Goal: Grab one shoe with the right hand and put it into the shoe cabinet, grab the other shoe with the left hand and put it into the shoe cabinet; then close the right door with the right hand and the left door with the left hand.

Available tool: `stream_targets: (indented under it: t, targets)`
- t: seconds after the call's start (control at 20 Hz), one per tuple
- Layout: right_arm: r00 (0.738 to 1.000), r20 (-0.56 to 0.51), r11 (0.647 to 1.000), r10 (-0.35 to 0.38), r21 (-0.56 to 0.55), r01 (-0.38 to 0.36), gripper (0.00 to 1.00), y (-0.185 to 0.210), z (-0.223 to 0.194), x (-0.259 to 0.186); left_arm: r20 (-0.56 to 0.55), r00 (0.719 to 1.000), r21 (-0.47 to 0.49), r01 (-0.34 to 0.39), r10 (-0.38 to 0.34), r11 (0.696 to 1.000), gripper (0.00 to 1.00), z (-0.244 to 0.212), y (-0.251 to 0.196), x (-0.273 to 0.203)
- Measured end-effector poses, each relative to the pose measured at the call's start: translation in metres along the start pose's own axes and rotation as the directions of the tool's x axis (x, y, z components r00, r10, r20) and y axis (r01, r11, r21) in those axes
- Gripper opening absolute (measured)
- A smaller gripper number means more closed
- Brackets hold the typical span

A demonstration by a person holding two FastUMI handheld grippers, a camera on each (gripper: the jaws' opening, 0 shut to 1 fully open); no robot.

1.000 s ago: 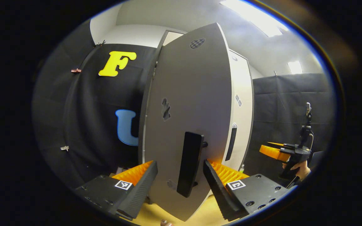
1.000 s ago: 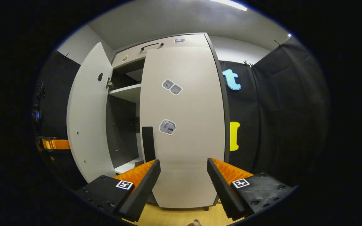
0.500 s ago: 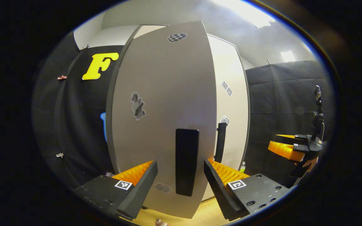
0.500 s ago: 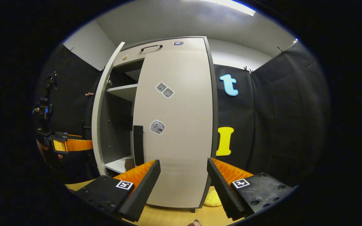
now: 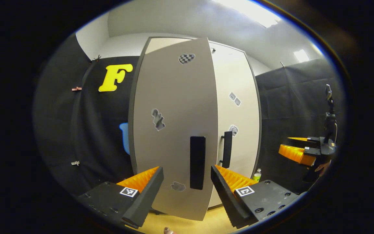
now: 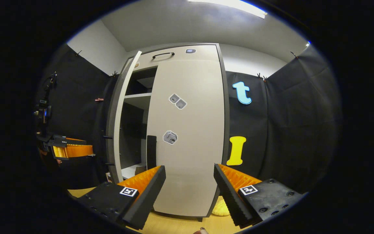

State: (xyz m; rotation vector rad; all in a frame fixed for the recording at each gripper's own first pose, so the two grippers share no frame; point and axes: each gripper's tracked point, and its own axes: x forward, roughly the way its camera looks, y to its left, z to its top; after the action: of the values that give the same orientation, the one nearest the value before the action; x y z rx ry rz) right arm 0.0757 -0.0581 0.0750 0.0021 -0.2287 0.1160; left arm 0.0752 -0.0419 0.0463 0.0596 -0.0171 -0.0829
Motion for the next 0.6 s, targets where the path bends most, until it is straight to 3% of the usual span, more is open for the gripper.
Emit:
stream_targets:
  t: [0.2,0.6]
  targets:
    - [0.999,-0.007,0.999,0.035,-0.008,-0.035,0.98,0.021,-0.001,-0.007,0.08,0.997,-0.049,-0.009,0.013,0.999,0.93,0.019,0.008,-0.023]
    - [0.999,-0.013,0.999,0.042,-0.012,-0.043,0.98,0.041,0.002,-0.025,0.079,0.996,-0.068,0.032,-0.027,0.997,0.94,0.014,0.011,-0.041]
